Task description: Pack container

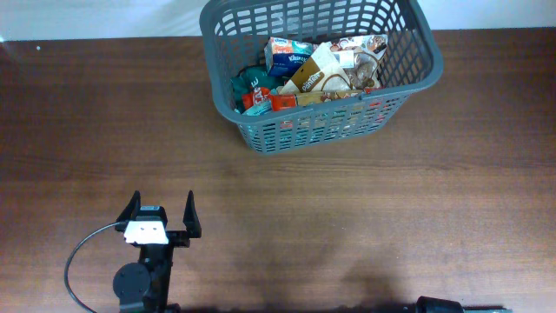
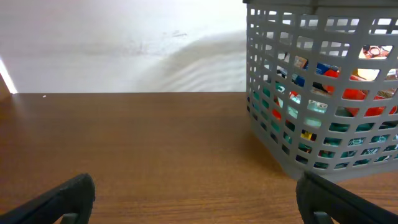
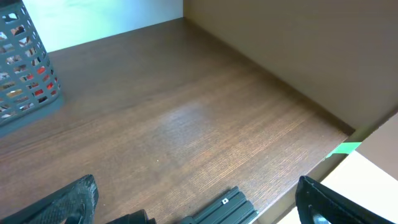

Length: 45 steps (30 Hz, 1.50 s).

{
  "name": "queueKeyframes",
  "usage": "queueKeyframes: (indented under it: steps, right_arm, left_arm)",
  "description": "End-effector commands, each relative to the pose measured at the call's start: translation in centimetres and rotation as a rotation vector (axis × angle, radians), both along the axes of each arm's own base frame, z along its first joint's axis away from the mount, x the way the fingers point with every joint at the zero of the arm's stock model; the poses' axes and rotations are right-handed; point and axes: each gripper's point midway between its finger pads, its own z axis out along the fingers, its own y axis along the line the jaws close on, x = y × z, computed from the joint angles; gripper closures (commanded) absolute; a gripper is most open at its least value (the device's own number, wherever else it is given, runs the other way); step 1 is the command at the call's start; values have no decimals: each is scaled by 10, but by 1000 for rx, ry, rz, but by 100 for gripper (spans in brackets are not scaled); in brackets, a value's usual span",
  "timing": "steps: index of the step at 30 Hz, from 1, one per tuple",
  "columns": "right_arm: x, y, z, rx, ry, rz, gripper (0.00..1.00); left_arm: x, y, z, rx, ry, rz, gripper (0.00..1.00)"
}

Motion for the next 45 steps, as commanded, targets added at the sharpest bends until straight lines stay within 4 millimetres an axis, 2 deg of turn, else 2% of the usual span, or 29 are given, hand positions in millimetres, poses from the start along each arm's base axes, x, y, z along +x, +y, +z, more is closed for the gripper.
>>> queueKeyframes:
  steps: [1, 11, 14, 16, 18, 19, 22, 23, 26, 29, 32, 36, 40, 43, 45]
  right_arm:
    - [-1, 1, -2, 8, -6, 5, 1]
    - [-1, 1, -2, 8, -6, 5, 1]
    - [-3, -6, 5, -15, -25, -37, 1]
    - [0, -12, 22, -40, -97, -69, 1]
    - [6, -15, 50, -62, -226, -80, 1]
    - [12, -15, 78, -79, -349, -80, 1]
    - [25, -11, 126, -104, -562, -39, 1]
    - [35, -8, 143, -113, -641, -8, 1]
    - [65, -1, 154, -119, -708, 73, 1]
    - [104, 11, 145, -111, -709, 189, 1]
    - [143, 24, 126, -96, -691, 309, 1]
    - [183, 37, 101, -90, -698, 428, 1]
    - [206, 46, 72, -89, -704, 505, 1]
    - [223, 53, 40, -62, -659, 565, 1]
    - [229, 57, 28, -49, -636, 588, 1]
  left_arm:
    - [0, -4, -3, -8, 5, -23, 1]
    - [0, -4, -3, -8, 5, -23, 1]
    - [0, -4, -3, -8, 5, -23, 1]
    - [0, -4, -3, -8, 5, -23, 1]
    - [0, -4, -3, -8, 5, -23, 1]
    - [0, -4, -3, -8, 5, -23, 1]
    - [0, -4, -3, -8, 5, -23, 1]
    - [0, -4, -3, -8, 5, -23, 1]
    - [0, -4, -3, -8, 5, -23, 1]
    - [0, -4, -3, -8, 5, -23, 1]
    - [0, -4, -3, -8, 5, -23, 1]
    - [0, -4, -3, -8, 5, -23, 1]
    - [0, -4, -3, -8, 5, -23, 1]
    - [0, -4, -3, -8, 5, -23, 1]
    - [0, -4, -3, -8, 5, -23, 1]
